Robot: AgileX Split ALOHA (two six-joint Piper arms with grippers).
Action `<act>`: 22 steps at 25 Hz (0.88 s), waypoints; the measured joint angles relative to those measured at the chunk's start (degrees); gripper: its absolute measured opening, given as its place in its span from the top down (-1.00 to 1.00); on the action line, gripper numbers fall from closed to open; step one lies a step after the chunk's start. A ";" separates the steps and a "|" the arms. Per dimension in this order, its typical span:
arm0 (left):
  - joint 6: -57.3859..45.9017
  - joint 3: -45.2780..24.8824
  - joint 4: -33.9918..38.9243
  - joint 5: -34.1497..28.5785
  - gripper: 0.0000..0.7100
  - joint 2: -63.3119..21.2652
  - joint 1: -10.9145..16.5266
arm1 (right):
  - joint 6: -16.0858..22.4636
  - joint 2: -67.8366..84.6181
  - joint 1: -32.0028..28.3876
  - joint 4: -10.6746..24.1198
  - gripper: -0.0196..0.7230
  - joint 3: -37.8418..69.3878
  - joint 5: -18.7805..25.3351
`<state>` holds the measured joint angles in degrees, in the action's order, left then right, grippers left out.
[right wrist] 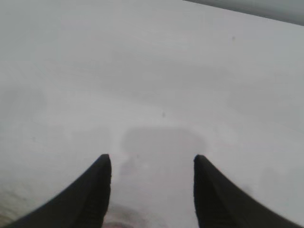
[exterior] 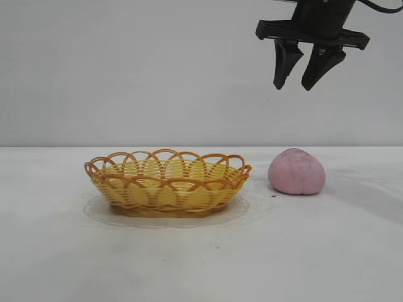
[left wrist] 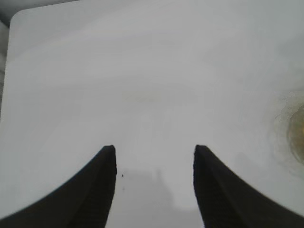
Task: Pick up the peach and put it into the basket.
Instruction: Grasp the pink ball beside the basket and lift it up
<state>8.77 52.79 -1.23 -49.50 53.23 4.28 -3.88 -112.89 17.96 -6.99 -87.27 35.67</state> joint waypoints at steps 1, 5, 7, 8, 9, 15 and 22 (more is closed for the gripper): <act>-0.88 -0.56 0.47 -2.62 0.09 -2.66 0.00 | 0.00 0.00 0.00 -0.15 0.05 0.00 0.23; -3.96 -6.93 0.82 -9.12 0.09 -13.17 0.00 | -0.36 0.00 0.00 -0.87 0.05 0.00 0.88; -4.43 -11.40 0.82 -11.04 0.09 -18.17 -0.09 | -0.88 0.00 0.00 -1.42 0.05 0.00 1.19; -5.00 -13.69 0.82 -11.86 0.09 -20.90 -0.09 | -1.12 0.00 0.00 -1.56 0.05 0.00 1.42; -5.53 -15.78 0.82 -12.30 0.09 -23.69 -0.09 | -1.26 0.00 0.00 -1.59 0.05 0.00 1.67; -7.95 -24.42 2.38 -13.99 0.09 -39.28 -0.09 | -2.18 0.00 0.00 -1.95 0.05 0.00 2.83; -8.42 -25.04 2.60 -14.62 0.09 -53.70 -0.09 | -2.64 0.00 0.00 -2.37 0.05 0.00 5.82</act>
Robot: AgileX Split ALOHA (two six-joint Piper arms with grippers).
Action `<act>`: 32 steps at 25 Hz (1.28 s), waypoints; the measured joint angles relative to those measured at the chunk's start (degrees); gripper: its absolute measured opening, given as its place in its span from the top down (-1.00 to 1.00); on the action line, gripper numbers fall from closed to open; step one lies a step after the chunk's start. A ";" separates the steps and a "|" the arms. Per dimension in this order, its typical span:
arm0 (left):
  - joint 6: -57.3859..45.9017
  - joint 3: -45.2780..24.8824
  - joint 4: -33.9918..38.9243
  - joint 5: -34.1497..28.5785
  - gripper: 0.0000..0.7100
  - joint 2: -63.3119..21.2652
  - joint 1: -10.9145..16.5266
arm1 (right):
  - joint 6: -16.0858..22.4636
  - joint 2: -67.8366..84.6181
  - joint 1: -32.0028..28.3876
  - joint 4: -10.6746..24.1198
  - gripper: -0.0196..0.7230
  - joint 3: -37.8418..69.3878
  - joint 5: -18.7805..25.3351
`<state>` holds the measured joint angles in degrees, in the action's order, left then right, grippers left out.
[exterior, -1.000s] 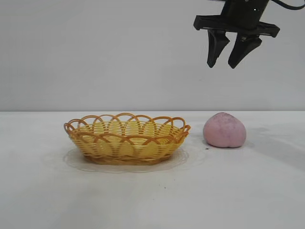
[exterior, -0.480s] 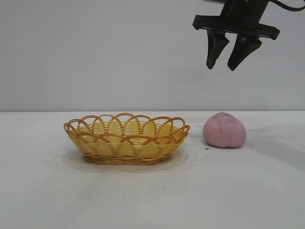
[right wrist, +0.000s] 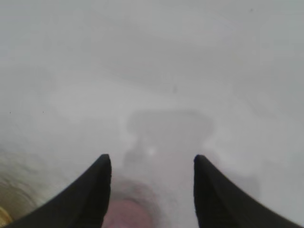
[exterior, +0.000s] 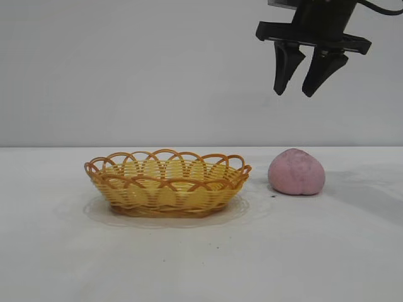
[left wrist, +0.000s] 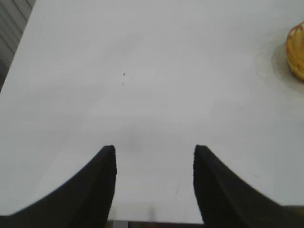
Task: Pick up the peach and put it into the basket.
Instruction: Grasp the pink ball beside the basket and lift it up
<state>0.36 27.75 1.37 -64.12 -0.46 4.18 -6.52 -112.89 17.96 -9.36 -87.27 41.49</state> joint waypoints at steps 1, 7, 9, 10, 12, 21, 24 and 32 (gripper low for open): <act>-0.11 0.00 0.02 0.00 0.09 -0.42 0.00 | -0.22 0.00 0.00 0.00 0.05 0.00 1.05; -0.11 0.00 0.12 -0.11 0.09 -0.55 0.00 | -1.56 -1.00 0.00 -1.74 0.05 -0.13 8.07; -0.21 0.00 0.12 -0.11 0.09 -0.55 0.00 | -2.57 -2.09 0.00 -2.87 0.05 -0.13 10.62; -0.20 0.00 0.12 -0.11 0.09 -0.55 0.00 | -2.82 -2.77 0.00 -3.31 0.05 -0.13 11.30; -0.20 0.00 0.12 -0.11 0.09 -0.55 0.00 | -3.47 -4.50 0.00 -4.41 0.05 -0.13 12.28; -0.20 0.00 0.12 -0.11 0.09 -0.55 0.00 | -7.81 -9.91 0.12 -6.65 0.82 -0.45 13.12; -0.20 0.00 0.12 -0.11 0.09 -0.55 0.00 | -10.84 -6.47 0.97 -8.91 0.95 -0.45 13.69; -0.20 0.00 0.12 -0.11 0.09 -0.55 0.00 | -13.33 1.36 11.85 -11.67 0.95 -0.54 11.23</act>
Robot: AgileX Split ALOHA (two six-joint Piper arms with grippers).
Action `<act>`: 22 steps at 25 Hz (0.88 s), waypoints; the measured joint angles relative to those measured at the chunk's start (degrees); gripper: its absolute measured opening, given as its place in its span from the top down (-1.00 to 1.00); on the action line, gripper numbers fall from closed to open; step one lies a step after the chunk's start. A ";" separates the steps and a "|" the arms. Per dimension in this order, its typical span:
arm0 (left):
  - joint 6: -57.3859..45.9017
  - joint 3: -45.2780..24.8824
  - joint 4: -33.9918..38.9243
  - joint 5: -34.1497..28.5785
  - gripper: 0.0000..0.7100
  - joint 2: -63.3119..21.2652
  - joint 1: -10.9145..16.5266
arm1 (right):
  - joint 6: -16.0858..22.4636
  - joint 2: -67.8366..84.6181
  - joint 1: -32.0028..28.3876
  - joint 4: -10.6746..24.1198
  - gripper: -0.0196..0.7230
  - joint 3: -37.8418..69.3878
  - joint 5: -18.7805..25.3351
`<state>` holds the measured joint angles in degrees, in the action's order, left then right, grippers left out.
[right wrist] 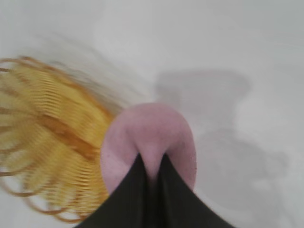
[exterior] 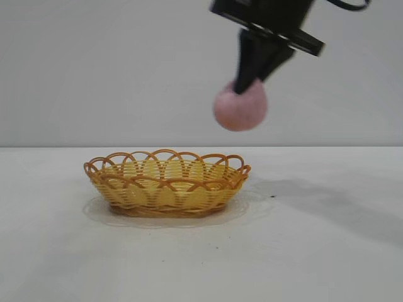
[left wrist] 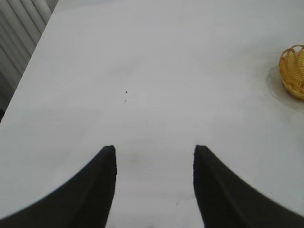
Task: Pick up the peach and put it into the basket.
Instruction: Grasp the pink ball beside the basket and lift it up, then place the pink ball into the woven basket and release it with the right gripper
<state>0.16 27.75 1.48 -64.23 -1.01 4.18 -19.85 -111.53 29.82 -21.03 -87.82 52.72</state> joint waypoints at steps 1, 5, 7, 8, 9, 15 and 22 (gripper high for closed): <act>0.00 0.00 0.00 0.00 0.09 0.00 0.00 | -0.01 -0.24 1.62 0.00 0.95 0.00 -0.08; 0.00 0.00 0.00 0.00 0.09 0.00 0.00 | -0.10 -3.04 6.50 -0.24 0.95 0.00 -1.46; 0.00 0.00 0.00 0.00 0.09 0.00 0.00 | -0.10 -5.28 7.71 -0.24 0.95 0.00 -1.79; 0.00 0.00 0.00 0.00 0.09 0.00 0.00 | -0.10 -6.57 8.15 -0.24 0.95 0.00 -1.93; 0.00 0.00 0.00 0.00 0.09 0.00 0.00 | -0.10 -7.63 8.29 -0.24 0.95 0.00 -2.05; 0.00 0.00 0.00 0.00 0.09 0.00 0.00 | -0.10 -9.91 8.43 -0.24 0.66 0.00 -3.12; 0.00 0.00 0.00 0.00 0.09 0.00 0.00 | 0.82 -4.72 8.43 2.73 0.21 -2.47 -3.45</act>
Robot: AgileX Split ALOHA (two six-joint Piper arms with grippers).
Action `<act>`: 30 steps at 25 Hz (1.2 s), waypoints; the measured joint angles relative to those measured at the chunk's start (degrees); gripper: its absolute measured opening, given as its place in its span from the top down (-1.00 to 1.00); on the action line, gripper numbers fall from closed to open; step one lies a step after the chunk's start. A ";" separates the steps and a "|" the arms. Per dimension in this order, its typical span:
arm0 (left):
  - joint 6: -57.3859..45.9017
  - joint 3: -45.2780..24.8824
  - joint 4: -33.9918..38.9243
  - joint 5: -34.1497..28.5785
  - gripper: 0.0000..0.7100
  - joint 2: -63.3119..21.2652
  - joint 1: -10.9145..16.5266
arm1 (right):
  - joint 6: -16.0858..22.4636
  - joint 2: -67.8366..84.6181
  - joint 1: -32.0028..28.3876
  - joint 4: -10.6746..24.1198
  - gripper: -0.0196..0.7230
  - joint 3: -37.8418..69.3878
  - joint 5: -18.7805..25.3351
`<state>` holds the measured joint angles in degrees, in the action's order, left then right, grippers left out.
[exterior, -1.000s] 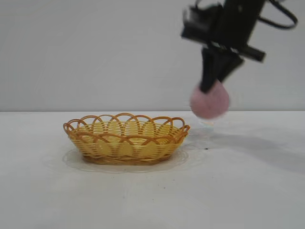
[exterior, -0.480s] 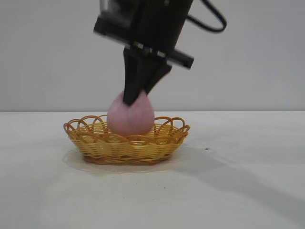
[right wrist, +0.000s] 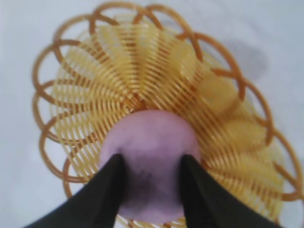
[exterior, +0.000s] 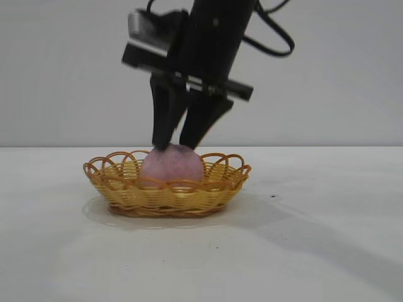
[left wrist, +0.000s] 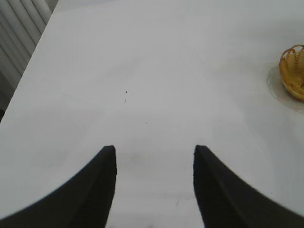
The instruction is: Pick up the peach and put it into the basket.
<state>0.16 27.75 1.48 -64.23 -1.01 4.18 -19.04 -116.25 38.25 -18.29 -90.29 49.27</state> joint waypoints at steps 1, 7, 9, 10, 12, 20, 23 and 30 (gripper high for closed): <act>0.00 0.00 0.00 0.00 0.09 0.00 0.00 | 0.76 1.08 -0.14 0.74 0.10 -0.73 -1.00; 0.00 0.00 0.00 0.00 0.09 0.00 0.00 | 4.07 2.05 -6.92 1.99 0.14 -2.31 -4.58; 0.00 0.00 0.00 0.00 0.09 0.00 0.00 | 5.54 1.24 -11.69 2.81 0.14 -2.31 -4.58; 0.00 0.00 0.00 0.00 0.09 0.00 0.00 | 6.27 0.90 -14.78 3.15 0.14 -2.31 -4.58; 0.00 0.00 0.00 0.00 0.09 0.00 0.00 | 7.62 0.06 -21.35 3.49 0.14 -2.31 -4.58; 0.00 0.00 0.00 0.00 0.09 0.00 0.00 | 9.01 -1.93 -34.74 5.43 0.14 -2.31 -1.87; 0.00 0.00 0.00 0.00 0.09 0.00 0.00 | 10.31 -1.57 -34.74 7.35 0.14 -2.31 -1.62; 0.00 0.00 0.00 0.00 0.09 0.00 0.00 | 19.94 7.34 -34.74 15.48 0.14 -2.09 -2.03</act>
<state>0.16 27.75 1.48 -64.23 -1.01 4.18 0.90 -108.91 3.51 -2.81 -92.39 47.24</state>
